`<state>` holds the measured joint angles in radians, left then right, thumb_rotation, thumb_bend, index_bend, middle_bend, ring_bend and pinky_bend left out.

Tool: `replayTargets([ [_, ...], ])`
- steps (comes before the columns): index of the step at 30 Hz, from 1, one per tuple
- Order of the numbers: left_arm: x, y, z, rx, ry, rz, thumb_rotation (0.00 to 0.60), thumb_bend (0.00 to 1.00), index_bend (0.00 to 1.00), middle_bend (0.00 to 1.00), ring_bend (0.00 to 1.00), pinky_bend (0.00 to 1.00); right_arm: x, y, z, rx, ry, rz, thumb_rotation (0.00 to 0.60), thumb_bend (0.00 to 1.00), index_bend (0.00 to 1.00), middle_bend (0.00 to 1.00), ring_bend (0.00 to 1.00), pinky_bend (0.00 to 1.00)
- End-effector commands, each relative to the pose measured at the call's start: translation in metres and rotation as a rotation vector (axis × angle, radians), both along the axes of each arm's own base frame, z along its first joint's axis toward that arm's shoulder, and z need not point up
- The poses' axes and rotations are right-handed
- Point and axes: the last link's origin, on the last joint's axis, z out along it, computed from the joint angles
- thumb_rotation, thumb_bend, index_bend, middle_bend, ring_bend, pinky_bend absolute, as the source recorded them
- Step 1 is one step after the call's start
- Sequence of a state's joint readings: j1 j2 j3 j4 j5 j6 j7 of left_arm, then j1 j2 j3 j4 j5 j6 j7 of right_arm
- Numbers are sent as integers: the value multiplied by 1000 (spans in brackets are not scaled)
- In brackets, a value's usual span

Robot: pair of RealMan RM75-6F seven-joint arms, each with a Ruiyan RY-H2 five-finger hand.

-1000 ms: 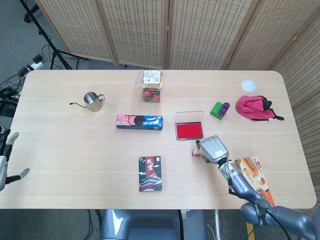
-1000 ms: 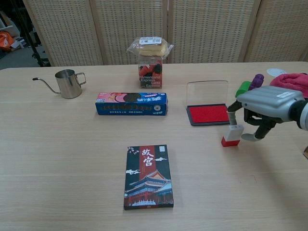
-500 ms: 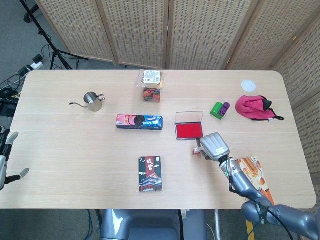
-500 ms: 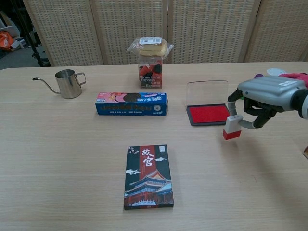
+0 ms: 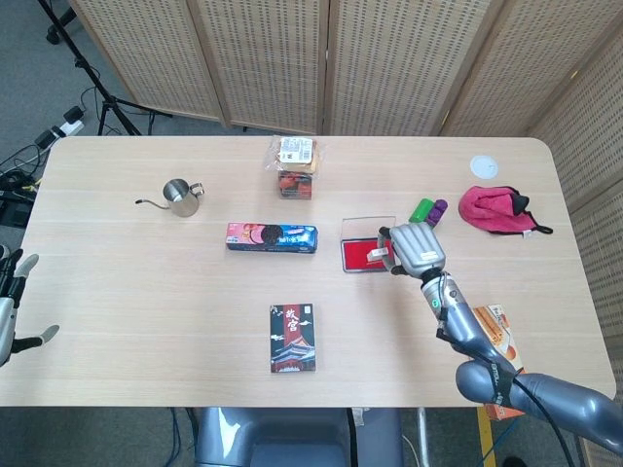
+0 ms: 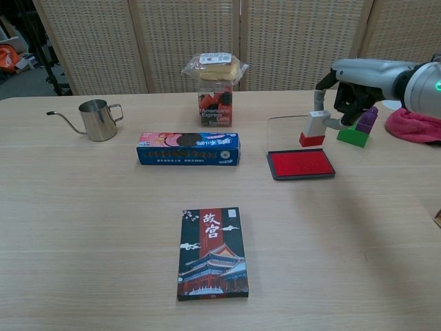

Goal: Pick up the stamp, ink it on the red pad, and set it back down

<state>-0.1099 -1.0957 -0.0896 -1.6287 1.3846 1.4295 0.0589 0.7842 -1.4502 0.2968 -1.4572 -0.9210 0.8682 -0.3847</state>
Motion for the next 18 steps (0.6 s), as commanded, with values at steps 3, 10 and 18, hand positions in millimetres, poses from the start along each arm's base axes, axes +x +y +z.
replayTargets([
  [3,-1,2,0,-4,-5,6,600,0,0,0,0,0,0,-11,-14,12,-10,-43,600,569,555,937,1000,1000],
  [10,-4,5,0,-12,-8,23,600,0,0,0,0,0,-8,-20,-39,20,-16,-96,600,571,560,938,1000,1000],
  [18,-5,7,-1,-16,-5,29,600,0,0,0,0,0,-13,-25,-43,1,-22,-112,600,609,563,938,1000,1000],
])
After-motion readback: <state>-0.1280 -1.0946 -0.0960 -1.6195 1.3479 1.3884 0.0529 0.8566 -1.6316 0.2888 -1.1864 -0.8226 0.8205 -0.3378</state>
